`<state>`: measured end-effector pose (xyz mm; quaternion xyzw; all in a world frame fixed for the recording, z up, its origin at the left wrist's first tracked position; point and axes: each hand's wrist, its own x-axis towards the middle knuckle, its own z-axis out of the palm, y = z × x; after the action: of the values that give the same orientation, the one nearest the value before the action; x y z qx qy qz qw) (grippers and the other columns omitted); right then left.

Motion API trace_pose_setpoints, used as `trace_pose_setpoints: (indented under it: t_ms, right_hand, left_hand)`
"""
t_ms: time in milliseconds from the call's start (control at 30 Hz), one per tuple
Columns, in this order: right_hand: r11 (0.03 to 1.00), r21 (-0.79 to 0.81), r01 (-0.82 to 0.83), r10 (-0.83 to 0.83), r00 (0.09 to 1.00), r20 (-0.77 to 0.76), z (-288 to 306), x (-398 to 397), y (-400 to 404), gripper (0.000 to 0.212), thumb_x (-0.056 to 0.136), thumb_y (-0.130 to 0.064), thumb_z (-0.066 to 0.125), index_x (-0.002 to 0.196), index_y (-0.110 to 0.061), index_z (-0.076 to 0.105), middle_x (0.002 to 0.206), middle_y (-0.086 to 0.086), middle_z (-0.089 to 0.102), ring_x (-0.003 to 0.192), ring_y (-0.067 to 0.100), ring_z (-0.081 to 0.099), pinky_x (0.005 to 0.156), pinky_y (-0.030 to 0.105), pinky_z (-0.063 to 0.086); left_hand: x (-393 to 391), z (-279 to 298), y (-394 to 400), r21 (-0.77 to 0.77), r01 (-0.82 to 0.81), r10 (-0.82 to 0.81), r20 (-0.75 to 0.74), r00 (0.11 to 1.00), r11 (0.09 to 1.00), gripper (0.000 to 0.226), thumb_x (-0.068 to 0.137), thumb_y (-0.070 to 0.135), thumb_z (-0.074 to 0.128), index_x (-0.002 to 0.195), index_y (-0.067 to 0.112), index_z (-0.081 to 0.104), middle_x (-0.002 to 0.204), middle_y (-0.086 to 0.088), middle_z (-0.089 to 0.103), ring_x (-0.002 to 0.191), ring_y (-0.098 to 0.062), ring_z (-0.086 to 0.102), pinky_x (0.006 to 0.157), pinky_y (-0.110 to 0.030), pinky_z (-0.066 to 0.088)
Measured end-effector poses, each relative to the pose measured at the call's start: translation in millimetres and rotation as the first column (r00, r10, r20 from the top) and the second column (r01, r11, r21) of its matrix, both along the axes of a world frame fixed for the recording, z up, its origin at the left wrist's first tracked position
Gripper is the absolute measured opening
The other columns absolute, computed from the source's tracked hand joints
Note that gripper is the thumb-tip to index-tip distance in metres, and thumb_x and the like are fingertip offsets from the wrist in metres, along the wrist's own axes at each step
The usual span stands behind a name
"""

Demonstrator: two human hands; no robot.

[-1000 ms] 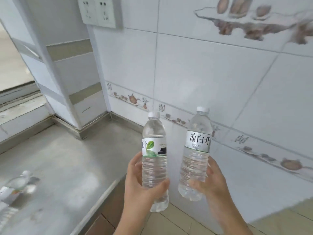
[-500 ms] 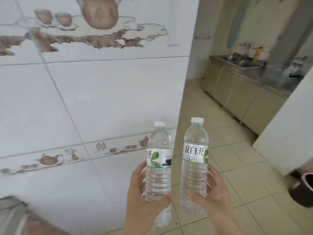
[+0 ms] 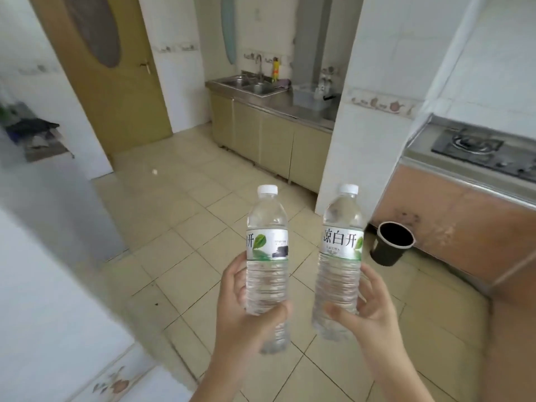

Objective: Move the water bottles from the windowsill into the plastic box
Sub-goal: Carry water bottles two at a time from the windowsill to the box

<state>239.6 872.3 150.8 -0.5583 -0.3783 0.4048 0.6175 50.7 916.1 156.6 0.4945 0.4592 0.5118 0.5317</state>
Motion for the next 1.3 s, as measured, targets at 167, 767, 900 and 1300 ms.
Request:
trace_pose_setpoints:
  t_ms: [167, 767, 900, 1300]
  right_hand:
    - [0.993, -0.019, 0.119, -0.119, 0.993, -0.006, -4, 45, 47, 0.089, 0.046, -0.011, 0.091, 0.123, -0.034, 0.052, 0.113, 0.001, 0.068, 0.1, 0.021, 0.068, 0.09, 0.048, 0.051]
    - [0.995, -0.022, -0.094, 0.092, 0.994, -0.066, -8, 237, 392, 0.097, 0.04, -0.029, 0.092, 0.128, -0.033, 0.05, 0.113, 0.002, 0.068, 0.101, 0.024, 0.067, 0.082, 0.043, 0.054]
    - [0.989, -0.005, -0.15, 0.15, 0.988, -0.04, -15, 258, 483, 0.096, 0.041, -0.022, 0.09, 0.127, -0.036, 0.05, 0.112, 0.004, 0.068, 0.1, 0.023, 0.068, 0.083, 0.043, 0.054]
    - [0.991, 0.02, -0.131, 0.131, 0.991, -0.036, -17, 317, 759, 0.084, 0.039, -0.02, 0.089, 0.114, -0.042, 0.059, 0.11, 0.005, 0.068, 0.098, 0.025, 0.068, 0.071, 0.034, 0.057]
  left_hand:
    - [49, -4, 69, -0.029, 0.081, -0.08, 0.027, 0.996, 0.996, 0.087, 0.048, 0.01, 0.085, 0.12, 0.046, 0.055, 0.114, 0.008, 0.071, 0.1, -0.015, 0.07, 0.084, -0.045, 0.059]
    - [243, 2, 385, -0.023, -0.024, 0.024, 0.035, 0.999, 0.999, 0.088, 0.042, 0.018, 0.085, 0.121, 0.043, 0.054, 0.112, 0.006, 0.071, 0.099, -0.014, 0.07, 0.078, -0.028, 0.055]
    - [260, -6, 467, -0.016, -0.079, 0.079, 0.012, 0.997, 0.997, 0.086, 0.045, 0.011, 0.084, 0.119, 0.045, 0.055, 0.11, 0.007, 0.072, 0.098, -0.013, 0.07, 0.075, -0.029, 0.057]
    - [317, 2, 753, -0.027, -0.067, 0.067, 0.018, 0.998, 0.997, 0.09, 0.036, 0.025, 0.086, 0.116, 0.05, 0.055, 0.111, 0.01, 0.071, 0.099, -0.012, 0.069, 0.082, -0.037, 0.058]
